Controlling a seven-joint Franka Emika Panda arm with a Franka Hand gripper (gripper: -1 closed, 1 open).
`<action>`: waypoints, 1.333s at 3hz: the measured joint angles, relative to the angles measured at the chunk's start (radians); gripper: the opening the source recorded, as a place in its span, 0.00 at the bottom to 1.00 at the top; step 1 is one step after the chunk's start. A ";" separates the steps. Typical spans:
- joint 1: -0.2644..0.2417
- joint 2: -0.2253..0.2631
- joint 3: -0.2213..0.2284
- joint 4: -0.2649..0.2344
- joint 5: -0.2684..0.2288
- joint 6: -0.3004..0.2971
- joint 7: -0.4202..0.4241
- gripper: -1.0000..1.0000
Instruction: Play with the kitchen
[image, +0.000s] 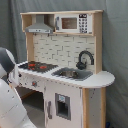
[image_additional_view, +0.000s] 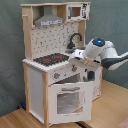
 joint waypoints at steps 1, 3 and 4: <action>0.000 0.093 0.015 0.000 0.027 -0.008 -0.028 1.00; 0.000 0.299 0.013 0.003 0.030 -0.013 -0.065 1.00; 0.000 0.339 -0.025 0.012 0.034 -0.092 -0.096 1.00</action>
